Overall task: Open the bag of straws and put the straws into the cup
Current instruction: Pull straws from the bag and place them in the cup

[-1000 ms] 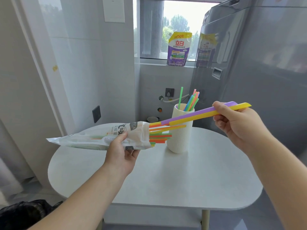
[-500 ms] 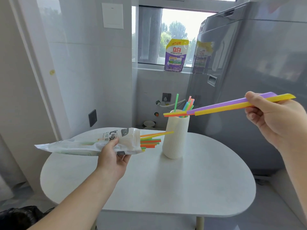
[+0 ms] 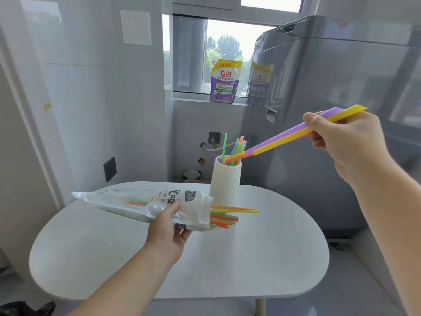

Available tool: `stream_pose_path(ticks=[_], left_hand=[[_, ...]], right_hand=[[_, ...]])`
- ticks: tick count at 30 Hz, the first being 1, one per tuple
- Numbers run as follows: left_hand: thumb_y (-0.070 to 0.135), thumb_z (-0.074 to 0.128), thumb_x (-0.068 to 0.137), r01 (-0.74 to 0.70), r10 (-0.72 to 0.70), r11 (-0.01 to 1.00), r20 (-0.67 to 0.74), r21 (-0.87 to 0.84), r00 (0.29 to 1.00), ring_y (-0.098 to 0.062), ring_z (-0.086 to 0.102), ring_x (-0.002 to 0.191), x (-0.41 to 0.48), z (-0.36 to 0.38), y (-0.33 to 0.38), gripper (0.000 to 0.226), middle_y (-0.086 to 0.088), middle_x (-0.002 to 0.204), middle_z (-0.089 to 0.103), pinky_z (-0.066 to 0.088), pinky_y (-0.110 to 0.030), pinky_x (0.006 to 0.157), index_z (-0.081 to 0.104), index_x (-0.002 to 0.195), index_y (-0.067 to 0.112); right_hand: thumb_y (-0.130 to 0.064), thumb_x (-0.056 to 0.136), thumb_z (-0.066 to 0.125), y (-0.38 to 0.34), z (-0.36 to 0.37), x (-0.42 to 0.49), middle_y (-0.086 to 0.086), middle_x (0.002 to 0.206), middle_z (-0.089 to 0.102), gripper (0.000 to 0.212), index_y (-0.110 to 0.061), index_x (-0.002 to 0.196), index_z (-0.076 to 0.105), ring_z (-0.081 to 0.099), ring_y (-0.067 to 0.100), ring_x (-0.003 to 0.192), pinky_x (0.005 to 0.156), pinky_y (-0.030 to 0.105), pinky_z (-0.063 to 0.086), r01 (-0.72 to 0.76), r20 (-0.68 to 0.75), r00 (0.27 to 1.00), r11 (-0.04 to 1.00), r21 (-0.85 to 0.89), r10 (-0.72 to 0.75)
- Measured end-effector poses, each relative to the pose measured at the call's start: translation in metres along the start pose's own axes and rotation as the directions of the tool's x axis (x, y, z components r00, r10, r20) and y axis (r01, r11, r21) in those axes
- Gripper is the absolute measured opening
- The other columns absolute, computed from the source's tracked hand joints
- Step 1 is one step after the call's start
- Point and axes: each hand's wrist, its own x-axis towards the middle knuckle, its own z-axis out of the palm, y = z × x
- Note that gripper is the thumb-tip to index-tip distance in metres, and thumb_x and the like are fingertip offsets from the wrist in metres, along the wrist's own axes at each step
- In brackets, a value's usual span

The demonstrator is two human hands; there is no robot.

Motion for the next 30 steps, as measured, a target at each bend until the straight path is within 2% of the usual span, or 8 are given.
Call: stream_pose_path(ticks=[6, 14, 19, 22, 26, 30], left_hand=[[0.015, 0.067, 0.093, -0.012, 0.011, 1.0, 0.023, 0.013, 1.0, -0.02, 0.074, 0.092, 0.001, -0.004, 0.002, 0.04, -0.007, 0.113, 0.075, 0.061, -0.031, 0.055, 0.062, 0.134, 0.015], [0.013, 0.067, 0.094, -0.016, 0.016, 1.0, 0.035, -0.001, 0.999, -0.019, 0.074, 0.091, 0.001, -0.008, 0.007, 0.037, -0.006, 0.109, 0.077, 0.062, -0.032, 0.056, 0.063, 0.13, 0.017], [0.012, 0.066, 0.094, -0.012, 0.012, 1.0, 0.039, -0.01, 0.999, -0.02, 0.074, 0.089, -0.002, -0.007, 0.011, 0.03, -0.005, 0.103, 0.077, 0.063, -0.032, 0.059, 0.065, 0.123, 0.018], [0.012, 0.066, 0.094, -0.008, 0.008, 1.0, 0.038, -0.006, 0.999, -0.02, 0.074, 0.09, -0.002, -0.007, 0.012, 0.029, -0.006, 0.103, 0.077, 0.064, -0.033, 0.061, 0.065, 0.123, 0.018], [0.012, 0.067, 0.093, -0.009, 0.009, 1.0, 0.024, -0.015, 1.0, -0.02, 0.074, 0.087, -0.001, -0.006, 0.013, 0.031, -0.006, 0.103, 0.077, 0.063, -0.033, 0.055, 0.065, 0.123, 0.018], [0.012, 0.067, 0.093, -0.003, 0.004, 1.0, 0.026, -0.017, 1.0, -0.019, 0.074, 0.084, -0.001, -0.006, 0.013, 0.028, -0.005, 0.097, 0.077, 0.062, -0.032, 0.054, 0.066, 0.121, 0.017]], right_hand=[[-0.03, 0.084, 0.078, -0.003, 0.02, 0.015, 0.006, 0.07, 0.068, 0.024, -0.006, 0.086, 0.075, 0.063, 0.017, 0.06, 0.064, 0.029, 0.058, -0.003, 0.059, 0.998, 0.996, -0.085, 0.008], [-0.031, 0.085, 0.078, -0.002, 0.065, 0.033, 0.008, 0.08, 0.068, 0.033, -0.002, 0.099, 0.071, 0.062, 0.013, 0.058, 0.052, 0.02, 0.05, -0.038, 0.127, 0.99, 0.978, -0.203, 0.065], [-0.031, 0.084, 0.08, -0.001, 0.089, 0.042, 0.008, 0.083, 0.067, 0.028, -0.008, 0.093, 0.066, 0.063, 0.014, 0.061, 0.055, 0.022, 0.053, -0.055, 0.189, 0.975, 0.955, -0.292, 0.114], [-0.03, 0.084, 0.08, -0.001, 0.105, 0.046, 0.008, 0.083, 0.067, 0.032, -0.005, 0.099, 0.067, 0.064, 0.015, 0.062, 0.057, 0.024, 0.055, -0.044, 0.245, 0.96, 0.935, -0.351, 0.137], [-0.032, 0.082, 0.081, 0.004, 0.125, 0.045, 0.006, 0.086, 0.062, 0.034, -0.01, 0.098, 0.061, 0.062, 0.013, 0.066, 0.053, 0.02, 0.05, -0.015, 0.314, 0.933, 0.892, -0.451, 0.175], [-0.034, 0.078, 0.084, 0.015, 0.136, 0.042, 0.01, 0.095, 0.066, 0.037, -0.01, 0.094, 0.06, 0.067, 0.018, 0.078, 0.065, 0.028, 0.059, 0.026, 0.351, 0.919, 0.86, -0.509, 0.18]])
